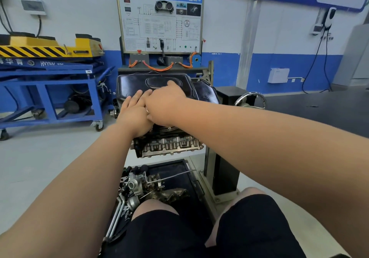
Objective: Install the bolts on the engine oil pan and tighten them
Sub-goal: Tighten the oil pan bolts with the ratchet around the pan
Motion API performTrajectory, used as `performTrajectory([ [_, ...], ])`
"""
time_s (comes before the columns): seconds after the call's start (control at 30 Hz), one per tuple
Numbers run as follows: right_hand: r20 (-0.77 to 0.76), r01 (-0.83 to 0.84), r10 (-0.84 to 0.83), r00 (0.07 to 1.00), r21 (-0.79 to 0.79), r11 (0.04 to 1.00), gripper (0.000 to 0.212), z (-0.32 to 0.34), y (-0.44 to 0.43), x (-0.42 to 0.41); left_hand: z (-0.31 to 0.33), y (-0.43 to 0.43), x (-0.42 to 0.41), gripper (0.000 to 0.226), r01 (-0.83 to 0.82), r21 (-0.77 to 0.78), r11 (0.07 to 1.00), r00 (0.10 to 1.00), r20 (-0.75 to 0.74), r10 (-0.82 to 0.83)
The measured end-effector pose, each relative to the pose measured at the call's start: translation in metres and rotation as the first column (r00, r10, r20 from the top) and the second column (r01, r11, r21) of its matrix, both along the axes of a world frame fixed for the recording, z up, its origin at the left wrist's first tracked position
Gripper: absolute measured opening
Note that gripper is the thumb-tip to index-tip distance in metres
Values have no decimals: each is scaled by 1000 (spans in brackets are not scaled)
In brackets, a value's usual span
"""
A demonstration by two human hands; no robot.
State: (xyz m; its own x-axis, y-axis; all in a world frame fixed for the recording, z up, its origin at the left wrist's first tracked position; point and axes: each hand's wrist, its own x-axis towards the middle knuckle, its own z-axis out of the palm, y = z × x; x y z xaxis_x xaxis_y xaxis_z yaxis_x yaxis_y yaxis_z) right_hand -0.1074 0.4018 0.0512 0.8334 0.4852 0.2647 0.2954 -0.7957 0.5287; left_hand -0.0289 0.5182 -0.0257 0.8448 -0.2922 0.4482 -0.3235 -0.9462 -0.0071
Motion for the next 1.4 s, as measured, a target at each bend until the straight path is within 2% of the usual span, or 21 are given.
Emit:
performTrajectory([
  [0.1,-35,61,-57,998,118,991,48,-6,-6,3,-2,-6,-1,64,-18,-12,1000,1000,5,18],
  [0.17,-35,43,-40,999,114,993,52,-8,-6,4,-3,-6,-1,71,-27,-7,1000,1000,10,27],
  [0.33,93,-91,104,990,-137,986,24,-3,-5,5,0,-7,-5,68,-53,25,998,999,-6,53],
  [0.47,200,-130,179,963,-234,964,28,-10,-4,10,0,-7,-5,68,-62,52,997,998,-3,62],
  [0.53,182,-150,183,966,-179,972,25,-12,-5,10,-1,-4,-4,69,-40,40,998,999,2,40],
  [0.6,113,-139,142,983,-39,990,25,-11,-8,9,-3,-3,-4,68,-25,10,1000,999,25,24],
  [0.7,-4,11,-11,1000,139,990,47,-10,-14,6,-6,-7,-2,59,-14,-22,1000,998,61,15],
  [0.8,-61,73,-63,996,182,980,50,-9,-19,6,-10,-12,1,50,-13,-45,999,997,74,17],
  [0.9,-3,-20,21,1000,54,998,35,-5,-17,3,-11,-13,3,54,-32,-49,998,996,77,36],
  [1.0,113,-86,101,988,-134,987,33,-4,-13,2,-11,-12,5,57,-55,-30,998,996,64,57],
  [1.1,217,-126,188,958,-269,955,33,-11,-11,1,-11,-9,7,72,-65,-5,998,996,64,66],
  [1.2,236,-162,214,948,-223,961,33,-18,-11,-1,-13,-6,6,76,-40,-26,999,996,84,43],
  [1.27,187,-155,185,965,-163,974,30,-17,-9,-1,-15,-5,5,74,-32,-45,998,994,99,37],
  [1.4,32,15,-14,999,-13,1000,33,-6,-16,1,-16,-11,4,54,-24,-57,998,995,95,30],
])
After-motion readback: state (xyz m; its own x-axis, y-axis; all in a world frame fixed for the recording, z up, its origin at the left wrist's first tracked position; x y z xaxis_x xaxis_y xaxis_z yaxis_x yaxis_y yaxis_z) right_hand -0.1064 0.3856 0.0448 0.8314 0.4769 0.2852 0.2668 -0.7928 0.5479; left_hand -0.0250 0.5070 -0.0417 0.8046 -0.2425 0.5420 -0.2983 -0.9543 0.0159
